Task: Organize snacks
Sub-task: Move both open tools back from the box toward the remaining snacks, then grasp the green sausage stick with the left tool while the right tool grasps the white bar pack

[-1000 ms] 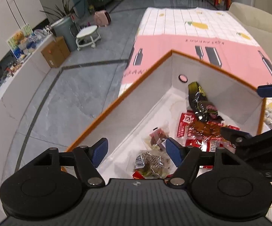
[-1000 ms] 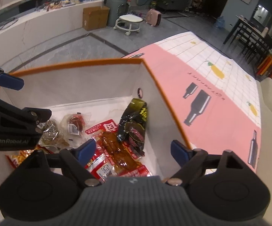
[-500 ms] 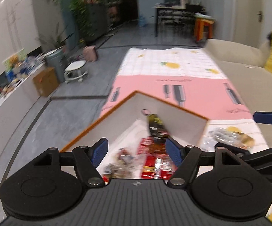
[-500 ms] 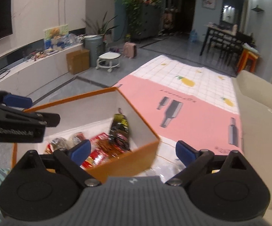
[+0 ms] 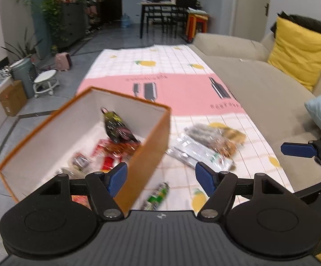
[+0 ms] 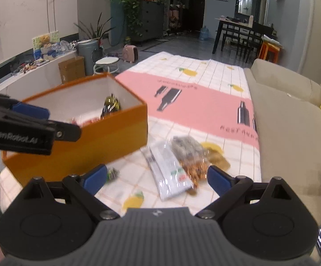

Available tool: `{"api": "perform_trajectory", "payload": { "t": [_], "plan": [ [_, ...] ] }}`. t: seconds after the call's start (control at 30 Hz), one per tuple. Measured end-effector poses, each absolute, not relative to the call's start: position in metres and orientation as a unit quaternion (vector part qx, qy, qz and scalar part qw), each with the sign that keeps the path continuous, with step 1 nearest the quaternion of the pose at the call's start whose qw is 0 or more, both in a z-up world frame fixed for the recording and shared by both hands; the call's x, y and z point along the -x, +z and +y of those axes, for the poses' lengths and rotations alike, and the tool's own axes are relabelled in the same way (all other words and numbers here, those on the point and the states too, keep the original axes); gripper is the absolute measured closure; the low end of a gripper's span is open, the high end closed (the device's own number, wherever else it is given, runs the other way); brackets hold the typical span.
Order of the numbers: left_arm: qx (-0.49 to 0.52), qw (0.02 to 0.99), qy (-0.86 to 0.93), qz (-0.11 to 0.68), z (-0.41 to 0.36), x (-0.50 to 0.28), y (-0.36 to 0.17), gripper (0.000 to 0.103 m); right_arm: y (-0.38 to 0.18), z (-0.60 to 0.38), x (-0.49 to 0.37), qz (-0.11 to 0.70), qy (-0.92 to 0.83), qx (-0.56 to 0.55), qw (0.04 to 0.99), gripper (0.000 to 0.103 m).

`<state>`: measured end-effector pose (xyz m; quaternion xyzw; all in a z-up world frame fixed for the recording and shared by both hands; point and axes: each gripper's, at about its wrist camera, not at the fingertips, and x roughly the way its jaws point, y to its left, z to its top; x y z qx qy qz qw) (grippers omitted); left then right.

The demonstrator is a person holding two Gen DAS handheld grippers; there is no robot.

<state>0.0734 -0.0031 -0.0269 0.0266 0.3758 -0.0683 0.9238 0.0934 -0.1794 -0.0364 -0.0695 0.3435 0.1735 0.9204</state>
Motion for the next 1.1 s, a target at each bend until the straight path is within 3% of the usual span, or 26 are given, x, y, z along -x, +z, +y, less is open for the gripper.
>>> {"api": "perform_trajectory", "payload": {
  "t": [0.37, 0.67, 0.77, 0.93, 1.1],
  "plan": [
    [-0.122, 0.901, -0.084, 0.408, -0.032, -0.079, -0.090, 0.021, -0.094, -0.199, -0.090, 0.403, 0.158, 0.071, 0.899, 0.010],
    [-0.184, 0.878, -0.067, 0.437, -0.042, -0.097, -0.119, 0.027, -0.109, -0.208, -0.113, 0.387, 0.166, 0.051, 0.906, 0.019],
    [-0.181, 0.872, -0.062, 0.451, -0.039, -0.102, -0.125, 0.034, -0.114, -0.205, -0.124, 0.378, 0.174, 0.052, 0.908, 0.022],
    [-0.173, 0.864, -0.062, 0.469, -0.039, -0.105, -0.133, 0.037, -0.128, -0.193, -0.139, 0.361, 0.186, 0.091, 0.909, 0.024],
    [-0.132, 0.866, -0.053, 0.480, -0.027, -0.109, -0.136, 0.056, -0.144, -0.184, -0.155, 0.357, 0.189, 0.130, 0.906, 0.030]
  ]
}}
